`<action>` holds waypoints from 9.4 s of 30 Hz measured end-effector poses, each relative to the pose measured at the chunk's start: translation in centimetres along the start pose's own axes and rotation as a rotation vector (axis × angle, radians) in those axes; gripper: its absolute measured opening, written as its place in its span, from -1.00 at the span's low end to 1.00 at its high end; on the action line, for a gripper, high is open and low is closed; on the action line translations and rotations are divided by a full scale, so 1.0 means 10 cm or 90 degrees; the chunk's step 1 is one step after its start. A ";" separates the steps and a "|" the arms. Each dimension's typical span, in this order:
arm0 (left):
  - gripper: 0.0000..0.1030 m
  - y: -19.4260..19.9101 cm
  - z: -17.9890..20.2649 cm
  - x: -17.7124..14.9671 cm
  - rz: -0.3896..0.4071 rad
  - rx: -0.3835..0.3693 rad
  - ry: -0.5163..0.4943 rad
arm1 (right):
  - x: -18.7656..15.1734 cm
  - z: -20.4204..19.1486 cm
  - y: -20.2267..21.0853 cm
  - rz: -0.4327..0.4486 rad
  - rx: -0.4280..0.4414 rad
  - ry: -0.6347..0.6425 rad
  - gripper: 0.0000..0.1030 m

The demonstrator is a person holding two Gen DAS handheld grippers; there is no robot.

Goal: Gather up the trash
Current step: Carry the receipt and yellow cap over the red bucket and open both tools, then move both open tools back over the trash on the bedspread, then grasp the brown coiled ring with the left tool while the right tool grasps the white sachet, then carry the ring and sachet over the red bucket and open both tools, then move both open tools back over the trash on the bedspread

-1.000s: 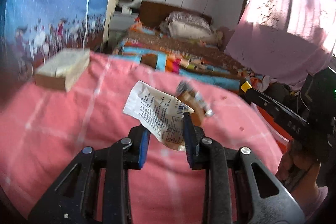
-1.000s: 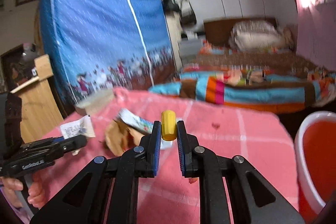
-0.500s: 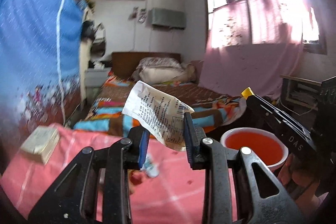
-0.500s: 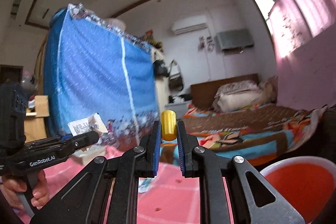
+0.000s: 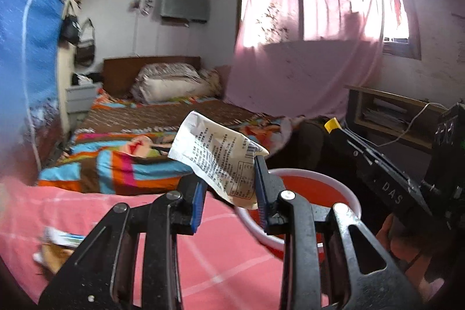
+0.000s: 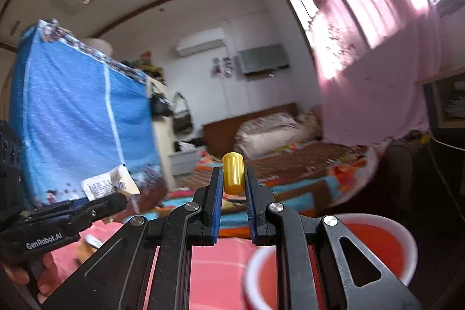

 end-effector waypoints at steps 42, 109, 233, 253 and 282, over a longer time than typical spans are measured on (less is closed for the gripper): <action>0.68 -0.74 0.30 -0.60 -0.185 0.011 0.147 | -0.53 1.13 0.01 -0.168 -0.163 -0.126 -0.09; 0.71 1.32 -2.15 -0.84 -0.153 0.284 0.050 | -1.21 -1.89 -0.53 -0.224 0.167 0.170 0.82; -0.31 0.50 -0.12 0.28 0.071 0.026 -0.069 | 0.12 -0.39 0.09 0.024 0.071 -0.001 -0.62; -0.31 -0.64 0.76 -0.23 -0.089 -0.096 -0.016 | -0.17 0.84 0.14 -0.072 -0.139 -0.072 -0.62; 0.80 -0.79 0.42 -0.56 -0.184 -0.016 0.125 | -0.40 1.08 0.09 -0.147 -0.199 -0.092 -0.06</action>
Point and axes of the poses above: each gripper's, at about its wrist camera, not at the fingertips, and y roughly against the way its jaws point, z to its right, x to its top, the point moved 8 cm from there along -y, roughly the way its jaws point, and after that the axes turned 12 degrees about z, right-handed, at the moved point
